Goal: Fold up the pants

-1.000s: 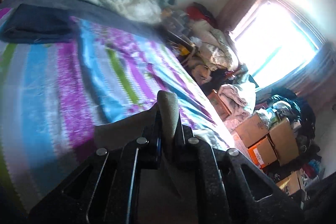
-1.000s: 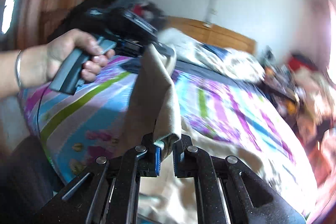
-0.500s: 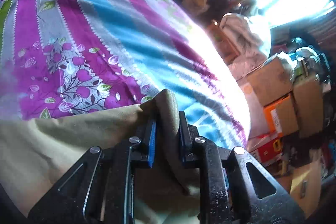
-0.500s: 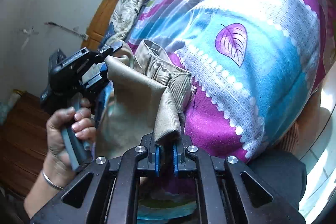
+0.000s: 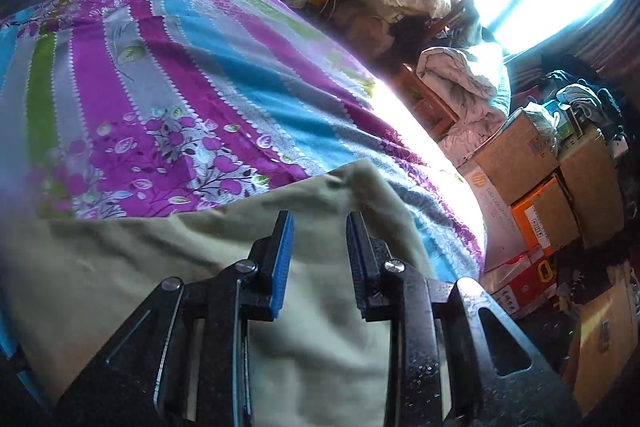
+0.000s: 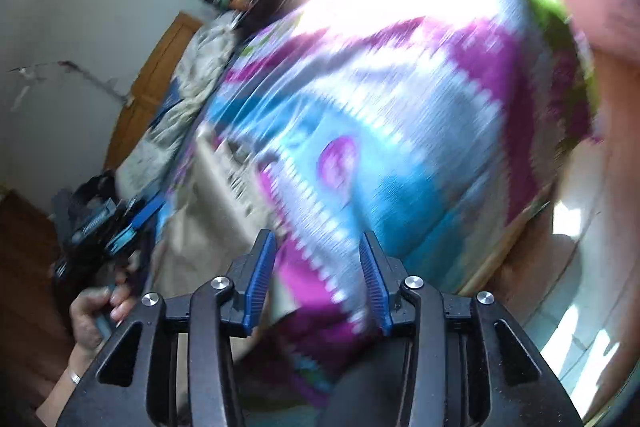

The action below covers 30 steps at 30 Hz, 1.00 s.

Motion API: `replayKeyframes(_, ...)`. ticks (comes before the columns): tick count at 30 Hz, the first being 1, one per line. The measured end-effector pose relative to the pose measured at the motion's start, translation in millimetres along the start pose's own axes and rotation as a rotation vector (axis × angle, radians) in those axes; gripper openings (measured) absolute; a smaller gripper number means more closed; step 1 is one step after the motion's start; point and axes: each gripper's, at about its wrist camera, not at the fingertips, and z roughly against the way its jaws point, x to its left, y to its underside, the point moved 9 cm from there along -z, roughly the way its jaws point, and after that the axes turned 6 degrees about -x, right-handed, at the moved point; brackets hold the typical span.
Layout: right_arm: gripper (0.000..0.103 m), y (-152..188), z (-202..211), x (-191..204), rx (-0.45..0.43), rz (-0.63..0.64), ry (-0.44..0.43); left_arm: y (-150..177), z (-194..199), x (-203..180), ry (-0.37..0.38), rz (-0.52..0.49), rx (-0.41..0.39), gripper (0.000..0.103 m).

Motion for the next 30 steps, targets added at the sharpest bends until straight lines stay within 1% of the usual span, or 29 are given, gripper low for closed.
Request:
replayKeyframes(1, 0.049, -18.8, 13.3, -2.2, -0.066, 0.025, 0.014, -1.0, 8.0, 11.2, -0.021, 0.003, -0.019, 0.028)
replayKeyframes(2, 0.049, -30.5, 22.5, 11.1, -0.091, 0.064, -0.037, -3.4, 15.8, 22.5, -0.042, 0.013, -0.037, 0.028)
replayKeyframes(3, 0.048, -38.1, 23.6, 33.3, -0.085, 0.136, -0.089, -6.3, 24.7, 34.9, -0.067, 0.025, -0.062, 0.03)
replayKeyframes(4, 0.044, -41.3, 19.6, 62.6, -0.07, 0.229, -0.133, -6.8, 34.0, 47.4, -0.089, 0.037, -0.09, 0.033)
replayKeyframes(5, 0.04, -42.6, 10.0, 95.6, -0.044, 0.307, -0.201, -10.6, 38.9, 54.2, -0.104, 0.055, -0.113, 0.036)
replayKeyframes(6, 0.031, -40.3, -2.9, 125.8, -0.007, 0.357, -0.277, -11.4, 45.2, 66.7, -0.125, 0.085, -0.141, 0.043)
replayKeyframes(7, 0.03, -39.1, -24.6, 159.0, 0.024, 0.39, -0.312, -12.3, 47.6, 75.7, -0.142, 0.11, -0.163, 0.049)
replayKeyframes(8, 0.03, -37.4, -52.7, 188.0, 0.062, 0.417, -0.335, -13.7, 47.8, 84.7, -0.161, 0.133, -0.179, 0.05)
replayKeyframes(10, 0.029, -28.5, -107.6, 223.1, 0.15, 0.412, -0.405, -18.4, 42.7, 102.2, -0.192, 0.184, -0.205, 0.051)
replayKeyframes(11, 0.029, -22.4, -139.6, 227.4, 0.193, 0.419, -0.385, -20.8, 37.8, 107.4, -0.206, 0.194, -0.215, 0.052)
replayKeyframes(12, 0.024, -11.9, -172.5, 225.1, 0.235, 0.451, -0.336, -22.9, 31.2, 115.6, -0.239, 0.189, -0.22, 0.055)
replayKeyframes(13, 0.003, -2.8, -203.0, 213.3, 0.261, 0.483, -0.281, -22.8, 23.1, 124.7, -0.28, 0.182, -0.213, 0.062)
replayKeyframes(14, 0.0, 1.1, -224.5, 198.7, 0.286, 0.451, -0.251, -18.7, 12.4, 137.0, -0.323, 0.194, -0.19, 0.067)
replayKeyframes(15, 0.0, -3.8, -237.1, 191.2, 0.303, 0.366, -0.286, -8.0, -2.7, 156.8, -0.365, 0.248, -0.136, 0.068)
replayKeyframes(16, 0.0, -14.7, -237.4, 186.1, 0.261, 0.337, -0.287, -1.8, -14.3, 168.2, -0.382, 0.272, -0.109, 0.067)
replayKeyframes(17, 0.0, -23.9, -241.0, 176.5, 0.234, 0.303, -0.249, -6.1, -12.8, 169.5, -0.398, 0.263, -0.158, 0.067)
replayKeyframes(18, 0.0, -28.3, -246.1, 167.4, 0.243, 0.242, -0.234, -7.7, -16.5, 172.4, -0.429, 0.262, -0.156, 0.067)
replayKeyframes(19, 0.0, -33.3, -251.2, 159.3, 0.248, 0.204, -0.219, -9.6, -21.8, 172.2, -0.457, 0.244, -0.142, 0.076)
replayKeyframes(20, 0.002, -38.6, -251.4, 150.6, 0.238, 0.195, -0.171, -11.9, -26.5, 168.0, -0.45, 0.223, -0.128, 0.083)
replayKeyframes(21, 0.016, -45.2, -249.7, 143.9, 0.227, 0.203, -0.114, -13.5, -30.8, 163.2, -0.438, 0.2, -0.11, 0.087)
replayKeyframes(22, 0.016, -55.7, -239.6, 141.3, 0.193, 0.221, -0.098, -15.6, -30.2, 160.2, -0.438, 0.185, -0.095, 0.083)
replayKeyframes(23, 0.016, -67.6, -218.4, 143.5, 0.137, 0.238, -0.131, -17.8, -25.0, 156.5, -0.425, 0.184, -0.086, 0.078)
replayKeyframes(24, 0.016, -76.0, -191.8, 146.9, 0.093, 0.26, -0.177, -21.1, -13.9, 151.7, -0.385, 0.19, -0.084, 0.067)
replayKeyframes(25, 0.016, -79.1, -167.1, 150.4, 0.071, 0.29, -0.216, -24.2, 1.7, 140.8, -0.327, 0.194, -0.096, 0.067)
replayKeyframes(26, 0.016, -75.5, -139.8, 152.6, 0.066, 0.327, -0.247, -25.7, 18.5, 125.5, -0.269, 0.186, -0.113, 0.068)
replayKeyframes(27, 0.016, -66.8, -113.4, 156.5, 0.072, 0.371, -0.289, -25.3, 39.3, 106.4, -0.208, 0.157, -0.132, 0.068)
replayKeyframes(29, 0.016, -40.1, -72.4, 162.9, 0.089, 0.455, -0.355, -7.6, 85.6, 64.5, -0.118, 0.078, -0.181, 0.074)
replayKeyframes(30, 0.016, -23.5, -59.3, 167.0, 0.109, 0.492, -0.394, 6.7, 108.6, 41.6, -0.074, 0.048, -0.209, 0.079)
